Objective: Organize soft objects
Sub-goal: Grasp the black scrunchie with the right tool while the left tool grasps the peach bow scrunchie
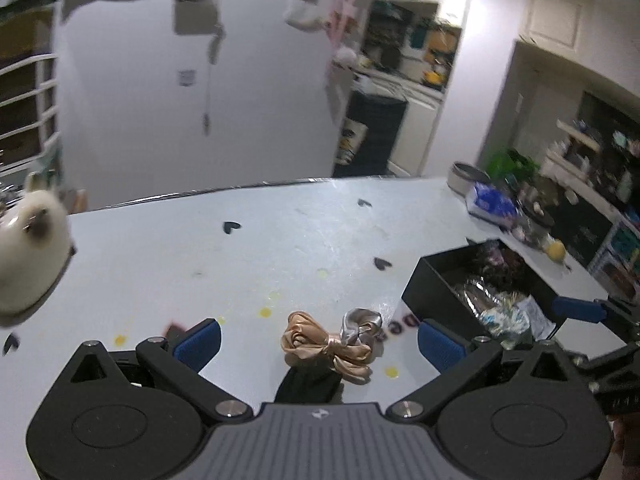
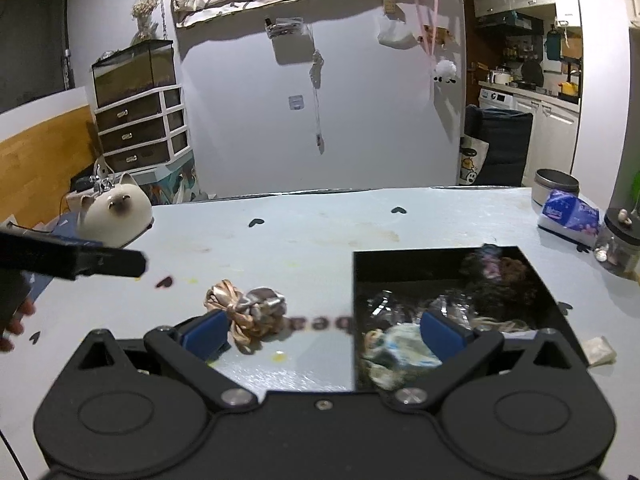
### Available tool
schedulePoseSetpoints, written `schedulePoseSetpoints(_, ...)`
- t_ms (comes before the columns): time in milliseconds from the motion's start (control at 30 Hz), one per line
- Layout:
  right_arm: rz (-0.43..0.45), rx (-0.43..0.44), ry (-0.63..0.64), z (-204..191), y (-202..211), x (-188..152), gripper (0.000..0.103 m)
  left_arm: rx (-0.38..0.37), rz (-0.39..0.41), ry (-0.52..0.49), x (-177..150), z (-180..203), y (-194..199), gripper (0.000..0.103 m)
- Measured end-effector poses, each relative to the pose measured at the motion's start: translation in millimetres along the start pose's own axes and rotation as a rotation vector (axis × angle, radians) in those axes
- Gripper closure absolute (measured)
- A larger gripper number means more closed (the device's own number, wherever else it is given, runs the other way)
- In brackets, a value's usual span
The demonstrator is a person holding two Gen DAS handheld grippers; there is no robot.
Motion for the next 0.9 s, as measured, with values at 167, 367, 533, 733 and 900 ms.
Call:
schedulePoseSetpoints(167, -0.01, 0.011, 0.056, -26.6, -10.3, -3.2, 0.0, -0.08, -0.107, -0.036, 12.3, -14.0, -37.3, 0.0)
schedulePoseSetpoints(367, -0.042, 0.047, 0.103, -47.2, -21.9, -7.8, 0.0, -0.129, -0.26, -0.072, 16.9, -17.7, -94.5, 0.0)
schedulePoseSetpoints(533, -0.068, 0.078, 0.131, -60.4, -32.8, -9.8, 0.0, -0.114, -0.349, -0.086, 14.4, -12.0, -134.8, 0.0)
schedulePoseSetpoints(733, -0.088, 0.134, 0.183, -80.8, -46.5, -12.2, 0.0, -0.114, -0.46, -0.061, 11.5, -16.8, -172.9, 0.008)
schedulePoseSetpoints(900, -0.111, 0.191, 0.235, -96.7, -60.7, -13.9, 0.0, -0.115, -0.447, -0.07, 12.3, -23.5, -175.4, 0.03)
Point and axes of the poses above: each gripper's, at about its wrist camera, not at the fingertips, and y roughly against the way its jaws point, z to its right, x to its top, the point moved 2 cm from there along -y, roughly the way its jaws point, and after that the axes turned 8 degrees about -x, right-handed, at the moved point
